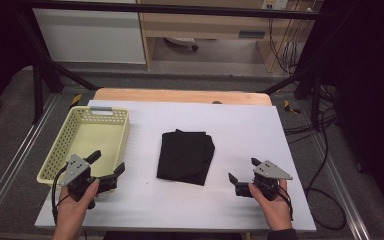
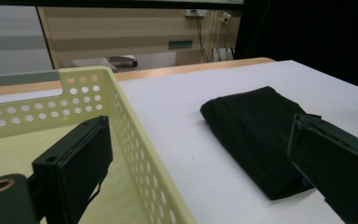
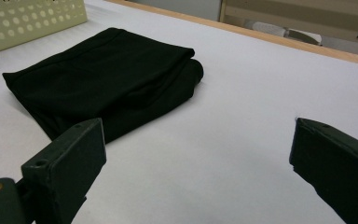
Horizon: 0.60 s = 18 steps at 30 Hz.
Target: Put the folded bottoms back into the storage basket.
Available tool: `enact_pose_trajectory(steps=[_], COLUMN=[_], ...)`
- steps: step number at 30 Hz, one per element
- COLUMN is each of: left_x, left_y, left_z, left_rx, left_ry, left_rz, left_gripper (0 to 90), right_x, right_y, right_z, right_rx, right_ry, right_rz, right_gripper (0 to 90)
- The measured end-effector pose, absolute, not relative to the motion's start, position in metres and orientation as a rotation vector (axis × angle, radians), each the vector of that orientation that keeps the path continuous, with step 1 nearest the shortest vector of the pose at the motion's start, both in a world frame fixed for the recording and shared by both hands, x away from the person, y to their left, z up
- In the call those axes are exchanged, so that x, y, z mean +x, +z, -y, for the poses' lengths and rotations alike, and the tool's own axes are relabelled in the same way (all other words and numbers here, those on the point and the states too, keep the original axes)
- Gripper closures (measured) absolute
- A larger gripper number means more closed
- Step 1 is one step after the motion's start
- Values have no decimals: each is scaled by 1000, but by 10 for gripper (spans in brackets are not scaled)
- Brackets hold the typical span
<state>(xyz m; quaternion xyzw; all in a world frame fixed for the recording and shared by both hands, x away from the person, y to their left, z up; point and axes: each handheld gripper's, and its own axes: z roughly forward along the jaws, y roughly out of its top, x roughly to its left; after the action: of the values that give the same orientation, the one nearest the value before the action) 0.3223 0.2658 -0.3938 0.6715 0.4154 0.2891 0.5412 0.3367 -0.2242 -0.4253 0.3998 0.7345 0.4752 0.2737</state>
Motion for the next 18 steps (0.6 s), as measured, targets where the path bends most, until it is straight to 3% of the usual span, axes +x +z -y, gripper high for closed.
enact_pose_trajectory(steps=[11,18], left_x=[313,311], left_y=[-390,-397], left_z=[-246,-220], left_rx=[1646,1687], left_ry=[672,593], left_rz=[-968,-903], left_gripper=[64,51], right_x=[336,334], right_y=[-427,-427], right_z=[221,212], right_rx=[1081,1073], right_ry=[1276,1290], right_rz=[-1993,-2018], right_gripper=[39,39])
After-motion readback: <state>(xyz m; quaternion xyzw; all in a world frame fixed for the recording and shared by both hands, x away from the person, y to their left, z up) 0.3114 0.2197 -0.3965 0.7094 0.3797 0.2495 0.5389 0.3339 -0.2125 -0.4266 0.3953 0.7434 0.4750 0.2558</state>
